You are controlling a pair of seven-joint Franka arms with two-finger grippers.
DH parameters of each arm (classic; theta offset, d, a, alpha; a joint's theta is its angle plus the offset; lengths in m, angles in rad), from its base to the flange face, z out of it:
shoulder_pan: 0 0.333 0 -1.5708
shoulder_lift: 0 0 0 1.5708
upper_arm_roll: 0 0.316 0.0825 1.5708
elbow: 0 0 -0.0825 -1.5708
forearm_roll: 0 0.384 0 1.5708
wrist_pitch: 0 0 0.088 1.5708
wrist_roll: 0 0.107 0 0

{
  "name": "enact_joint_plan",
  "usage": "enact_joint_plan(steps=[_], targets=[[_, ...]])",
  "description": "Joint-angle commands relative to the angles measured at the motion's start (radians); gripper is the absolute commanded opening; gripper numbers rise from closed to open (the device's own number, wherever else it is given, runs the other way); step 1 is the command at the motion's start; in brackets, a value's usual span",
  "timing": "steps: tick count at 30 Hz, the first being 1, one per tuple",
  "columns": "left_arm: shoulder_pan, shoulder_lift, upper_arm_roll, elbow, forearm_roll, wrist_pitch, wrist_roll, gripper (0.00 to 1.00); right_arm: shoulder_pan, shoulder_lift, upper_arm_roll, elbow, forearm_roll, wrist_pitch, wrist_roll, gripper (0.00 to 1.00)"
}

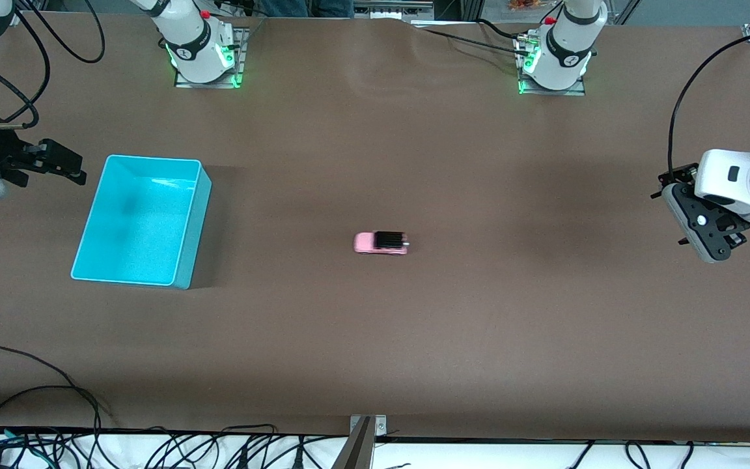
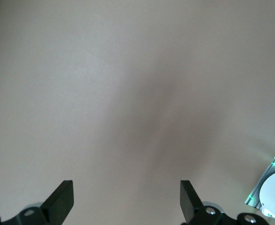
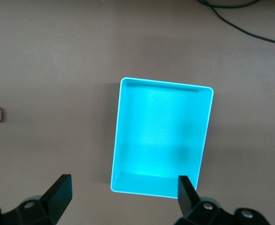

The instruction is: Wind and store pink jeep toy

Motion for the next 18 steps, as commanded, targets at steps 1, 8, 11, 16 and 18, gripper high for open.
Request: enact_joint_plan(steps=[1,8,11,16,18], targets=[[-0.107,-0.071,0.112,-0.064,0.018,0.005,-0.03,1.0,0.001,0.004,0.002,0.022,0.0,-0.022,-0.004,1.0],[-0.185,-0.158,0.228,-0.216,0.007,0.211,-0.03,1.0,0.001,0.002,0.002,0.022,0.0,-0.02,-0.004,1.0],[-0.195,-0.169,0.25,-0.284,0.009,0.317,-0.03,1.0,0.001,0.002,0.002,0.022,0.0,-0.02,-0.004,1.0],[-0.196,-0.228,0.279,-0.373,0.007,0.375,-0.033,1.0,0.001,0.004,0.002,0.022,0.0,-0.02,-0.004,1.0],[-0.198,-0.238,0.277,-0.379,0.007,0.386,-0.042,1.0,0.001,0.004,0.002,0.022,0.0,-0.02,-0.004,1.0]])
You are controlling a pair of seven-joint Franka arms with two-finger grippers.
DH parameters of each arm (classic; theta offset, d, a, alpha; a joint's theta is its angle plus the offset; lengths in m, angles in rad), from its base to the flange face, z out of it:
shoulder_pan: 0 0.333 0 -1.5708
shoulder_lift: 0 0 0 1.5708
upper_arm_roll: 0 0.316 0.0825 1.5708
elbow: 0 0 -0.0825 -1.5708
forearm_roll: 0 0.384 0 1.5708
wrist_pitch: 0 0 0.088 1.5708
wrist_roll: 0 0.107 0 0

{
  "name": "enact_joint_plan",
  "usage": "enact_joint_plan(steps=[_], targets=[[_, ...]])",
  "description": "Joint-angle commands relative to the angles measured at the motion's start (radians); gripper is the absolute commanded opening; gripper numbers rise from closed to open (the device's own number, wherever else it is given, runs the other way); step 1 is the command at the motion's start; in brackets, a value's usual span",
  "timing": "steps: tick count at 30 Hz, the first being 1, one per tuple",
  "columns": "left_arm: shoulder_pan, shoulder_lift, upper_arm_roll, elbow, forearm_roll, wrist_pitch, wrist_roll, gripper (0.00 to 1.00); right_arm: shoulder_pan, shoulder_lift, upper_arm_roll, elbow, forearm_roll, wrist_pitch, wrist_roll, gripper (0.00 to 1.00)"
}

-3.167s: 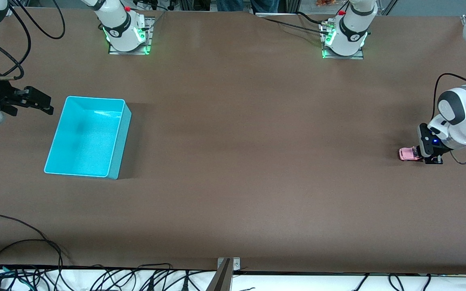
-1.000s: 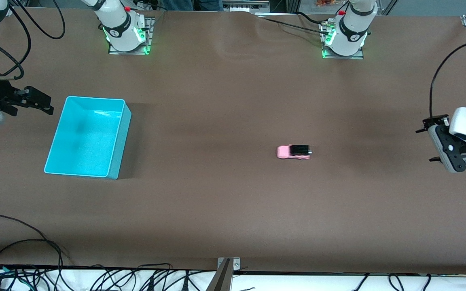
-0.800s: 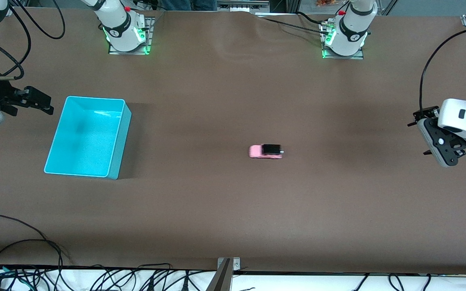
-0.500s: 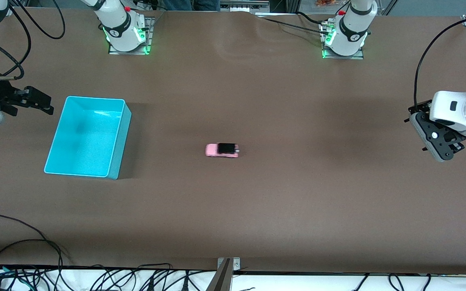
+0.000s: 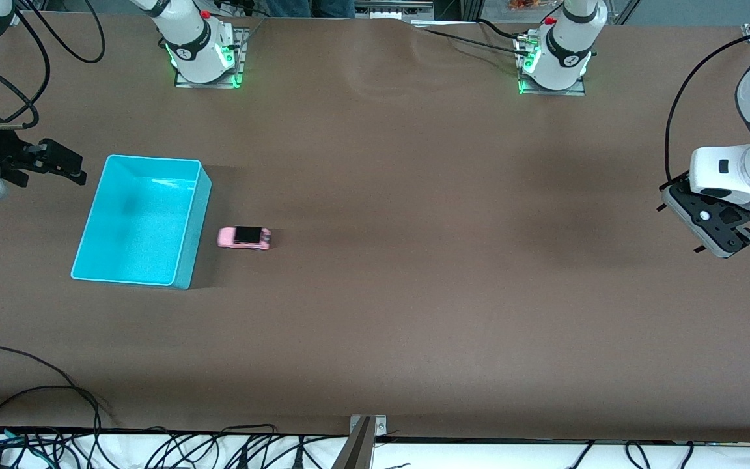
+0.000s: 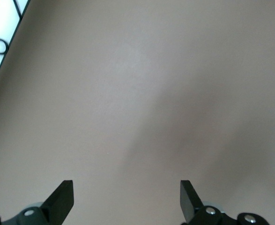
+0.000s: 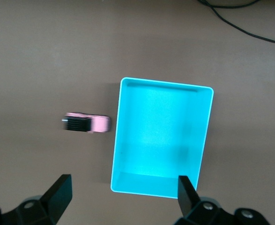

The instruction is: Wind and store pink jeep toy

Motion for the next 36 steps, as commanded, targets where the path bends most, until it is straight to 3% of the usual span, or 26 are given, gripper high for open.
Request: enact_joint_plan(steps=[1,5,13,22,26,36], targets=[[-0.022,-0.097,0.021,-0.103,0.007,0.053,-0.03,1.0,0.0,0.002,0.002,0.022,0.0,-0.02,-0.004,1.0],[-0.049,-0.121,0.023,-0.112,0.006,0.047,-0.157,1.0,0.0,0.004,0.002,0.022,0.0,-0.022,-0.004,1.0],[-0.067,-0.154,0.023,-0.127,-0.05,0.043,-0.683,1.0,0.0,0.004,0.0,0.024,0.0,-0.019,-0.009,1.0],[-0.058,-0.163,0.023,-0.116,-0.112,-0.014,-0.713,1.0,0.004,0.01,0.004,0.013,0.001,-0.037,-0.009,1.0],[-0.055,-0.161,0.023,-0.063,-0.119,-0.158,-0.796,1.0,0.043,0.039,0.014,0.015,-0.002,-0.031,-0.036,1.0],[-0.055,-0.158,0.021,0.022,-0.12,-0.261,-0.854,1.0,0.07,0.086,0.05,0.016,0.004,-0.014,-0.272,1.0]])
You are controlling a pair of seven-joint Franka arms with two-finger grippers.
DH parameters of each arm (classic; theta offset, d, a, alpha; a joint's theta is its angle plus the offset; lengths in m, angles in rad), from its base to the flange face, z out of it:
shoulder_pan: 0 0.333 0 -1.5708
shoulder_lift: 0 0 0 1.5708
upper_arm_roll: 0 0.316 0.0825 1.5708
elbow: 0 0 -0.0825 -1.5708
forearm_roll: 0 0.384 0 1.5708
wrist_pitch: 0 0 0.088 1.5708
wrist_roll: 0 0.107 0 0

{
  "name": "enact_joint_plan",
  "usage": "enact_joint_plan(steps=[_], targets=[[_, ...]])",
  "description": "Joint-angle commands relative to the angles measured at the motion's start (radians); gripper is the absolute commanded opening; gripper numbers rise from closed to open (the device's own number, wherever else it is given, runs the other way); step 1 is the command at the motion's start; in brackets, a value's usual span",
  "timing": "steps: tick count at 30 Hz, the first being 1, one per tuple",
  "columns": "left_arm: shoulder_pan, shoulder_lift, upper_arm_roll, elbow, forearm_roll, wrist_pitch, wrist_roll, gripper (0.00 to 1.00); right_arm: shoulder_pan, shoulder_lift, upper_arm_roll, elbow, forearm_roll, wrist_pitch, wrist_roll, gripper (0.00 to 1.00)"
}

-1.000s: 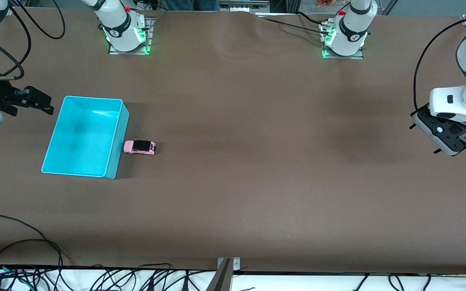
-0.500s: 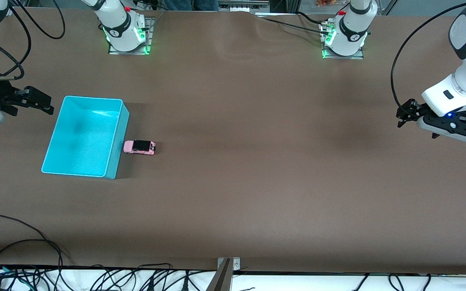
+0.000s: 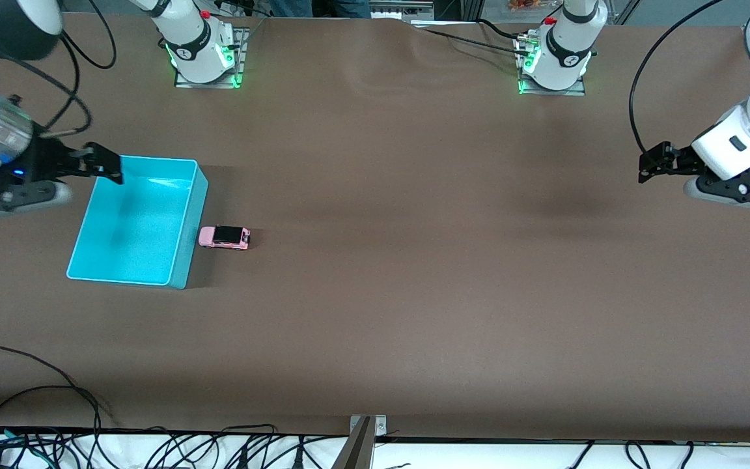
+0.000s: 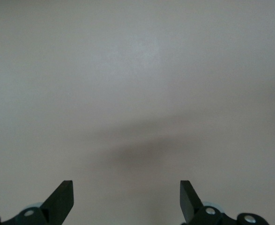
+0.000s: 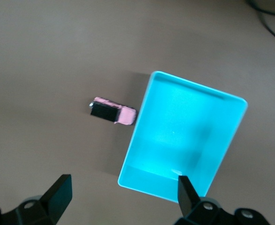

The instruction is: Wind and store pink jeep toy

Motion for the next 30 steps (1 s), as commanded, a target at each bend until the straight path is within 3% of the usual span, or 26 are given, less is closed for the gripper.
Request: enact_joint_plan(steps=[1,12,18,30], targets=[[0.002,-0.005,0.003,0.068,-0.029,-0.061,-0.027,1.0,0.01,0.041,0.019,0.017,0.004,0.007,-0.154,1.0],[0.004,-0.005,0.004,0.09,-0.031,-0.074,-0.03,1.0,0.015,0.142,0.056,0.014,0.01,0.093,-0.465,1.0],[0.005,-0.002,0.001,0.125,-0.034,-0.094,-0.03,1.0,0.002,0.217,0.058,-0.003,0.099,0.134,-0.697,1.0],[0.01,0.004,0.006,0.159,-0.034,-0.104,-0.033,1.0,0.001,0.23,0.058,-0.236,0.104,0.372,-0.959,1.0]])
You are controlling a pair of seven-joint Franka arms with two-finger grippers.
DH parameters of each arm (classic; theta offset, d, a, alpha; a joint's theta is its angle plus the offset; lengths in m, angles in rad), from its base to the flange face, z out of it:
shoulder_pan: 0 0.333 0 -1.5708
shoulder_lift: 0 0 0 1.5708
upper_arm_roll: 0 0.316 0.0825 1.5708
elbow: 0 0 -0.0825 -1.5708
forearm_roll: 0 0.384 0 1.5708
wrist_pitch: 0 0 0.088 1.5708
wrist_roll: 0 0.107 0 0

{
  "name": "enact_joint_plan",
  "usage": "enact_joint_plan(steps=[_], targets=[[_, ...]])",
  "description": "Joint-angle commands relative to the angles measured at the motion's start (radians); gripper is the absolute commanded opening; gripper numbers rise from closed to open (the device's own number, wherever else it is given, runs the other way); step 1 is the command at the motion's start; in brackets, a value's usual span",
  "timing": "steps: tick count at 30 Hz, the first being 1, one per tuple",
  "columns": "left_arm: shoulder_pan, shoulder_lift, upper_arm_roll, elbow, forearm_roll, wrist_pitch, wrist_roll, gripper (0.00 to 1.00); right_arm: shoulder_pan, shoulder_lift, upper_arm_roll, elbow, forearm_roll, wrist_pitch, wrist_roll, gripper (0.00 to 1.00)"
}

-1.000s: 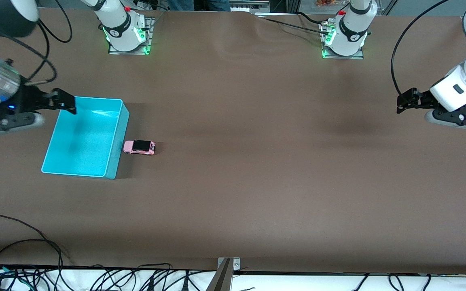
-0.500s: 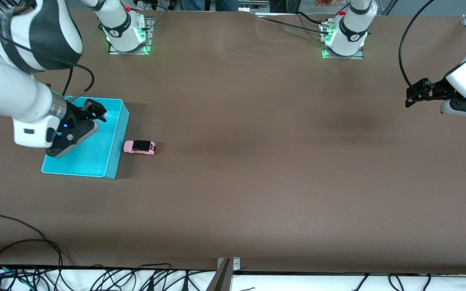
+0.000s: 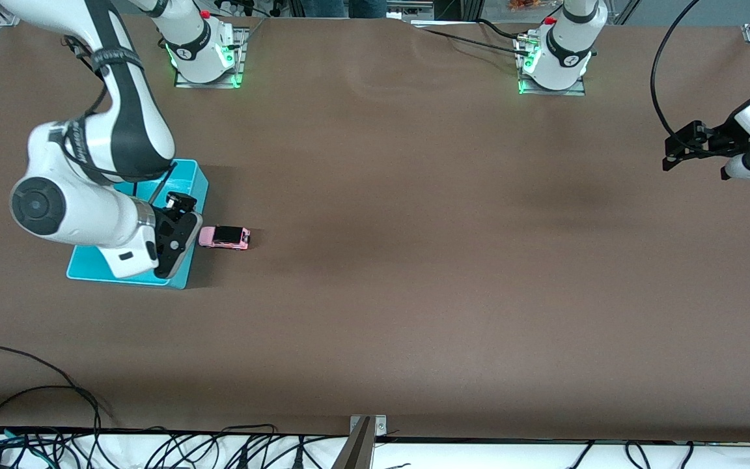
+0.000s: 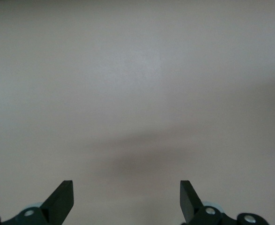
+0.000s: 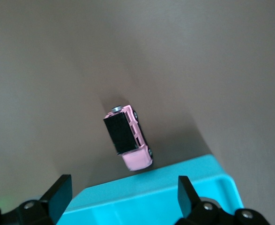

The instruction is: Wind and store pink jeep toy

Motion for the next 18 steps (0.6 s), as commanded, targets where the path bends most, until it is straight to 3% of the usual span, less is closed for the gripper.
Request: enact_joint_plan(steps=[1,10,18], targets=[[0.004,0.01,0.002,0.035,-0.023,-0.028,-0.011,1.0,-0.008,-0.028,0.004,-0.143,0.025,0.128,-0.132,1.0],[0.022,0.013,0.003,0.04,-0.026,-0.033,-0.044,1.0,-0.001,-0.013,0.007,-0.31,0.025,0.358,-0.276,1.0],[0.013,0.013,0.0,0.046,-0.013,-0.03,-0.041,1.0,0.004,0.029,0.046,-0.346,0.025,0.456,-0.301,1.0]])
